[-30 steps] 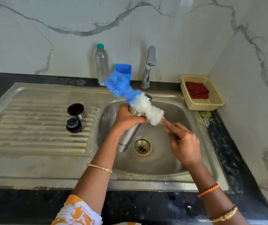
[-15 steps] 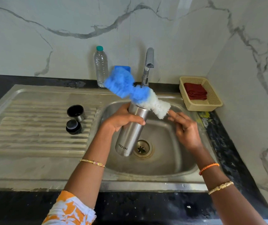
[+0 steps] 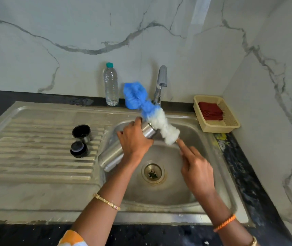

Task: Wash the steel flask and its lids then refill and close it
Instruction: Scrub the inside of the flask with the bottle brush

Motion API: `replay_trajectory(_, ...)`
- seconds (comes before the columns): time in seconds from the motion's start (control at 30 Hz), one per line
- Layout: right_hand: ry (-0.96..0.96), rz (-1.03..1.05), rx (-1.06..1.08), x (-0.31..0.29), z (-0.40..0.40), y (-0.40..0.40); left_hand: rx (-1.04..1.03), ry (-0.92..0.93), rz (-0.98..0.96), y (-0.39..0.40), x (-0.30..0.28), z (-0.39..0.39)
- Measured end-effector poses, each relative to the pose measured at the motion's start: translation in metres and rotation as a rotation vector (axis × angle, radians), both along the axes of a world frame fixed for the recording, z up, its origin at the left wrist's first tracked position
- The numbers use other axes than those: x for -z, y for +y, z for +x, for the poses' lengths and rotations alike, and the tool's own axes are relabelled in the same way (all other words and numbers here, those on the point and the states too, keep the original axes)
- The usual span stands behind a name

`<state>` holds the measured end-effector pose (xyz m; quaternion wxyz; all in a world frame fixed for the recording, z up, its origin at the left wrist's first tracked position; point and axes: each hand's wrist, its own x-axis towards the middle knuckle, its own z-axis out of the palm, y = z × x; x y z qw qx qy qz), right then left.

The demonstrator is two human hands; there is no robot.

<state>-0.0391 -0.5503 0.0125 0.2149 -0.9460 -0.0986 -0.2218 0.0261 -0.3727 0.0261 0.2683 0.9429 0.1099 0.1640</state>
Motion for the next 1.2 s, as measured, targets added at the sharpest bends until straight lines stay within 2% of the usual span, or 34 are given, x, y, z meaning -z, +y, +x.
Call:
replay_trajectory(0.07,0.042,-0.02,0.023,-0.003,0.0,0.005,0.077,-0.004,0.09,-0.006,0.009,-0.003)
replay_trajectory(0.13,0.059,-0.143,0.056,-0.019,0.013,0.009,0.13,-0.011,0.166,-0.01,0.018,-0.004)
replay_trajectory(0.23,0.36,-0.239,0.058,-0.054,0.033,0.006,0.196,-0.003,0.17,-0.006,0.025,-0.006)
replay_trajectory(0.33,0.616,-0.339,0.049,-0.079,0.056,-0.006,0.352,0.011,0.176,0.002,0.025,-0.004)
replay_trajectory(0.43,0.804,-0.404,-0.064,-0.083,0.071,-0.013,0.481,-0.014,0.119,0.011,0.015,0.0)
replay_trajectory(0.5,0.955,-0.258,-0.166,-0.07,0.064,-0.015,0.479,-0.07,0.042,0.016,0.007,0.005)
replay_trajectory(0.57,1.048,-0.027,-0.187,-0.045,0.049,-0.015,0.423,-0.117,-0.054,0.018,0.001,0.01)
replay_trajectory(0.63,0.993,0.279,-0.105,-0.019,0.03,-0.011,0.369,-0.115,-0.202,0.02,0.0,0.012)
replay_trajectory(0.73,0.817,0.885,0.059,0.004,0.006,-0.002,0.256,-0.075,-0.584,0.024,-0.003,0.01)
replay_trajectory(0.8,0.824,1.252,0.033,0.001,0.003,0.003,0.23,0.004,-0.767,0.026,-0.005,0.008)
replay_trajectory(0.83,0.842,1.303,-0.011,-0.001,0.006,0.005,0.258,0.056,-0.807,0.026,-0.006,0.008)
replay_trajectory(0.93,0.874,1.176,-0.13,-0.01,0.024,0.006,0.426,0.189,-0.85,0.021,-0.006,0.008)
replay_trajectory(1.13,0.92,1.004,-0.337,-0.039,0.063,-0.003,0.756,0.471,-0.739,0.019,-0.011,0.009)
replay_trajectory(1.2,0.899,0.973,-0.386,-0.041,0.063,-0.005,0.821,0.513,-0.751,0.02,-0.008,0.009)
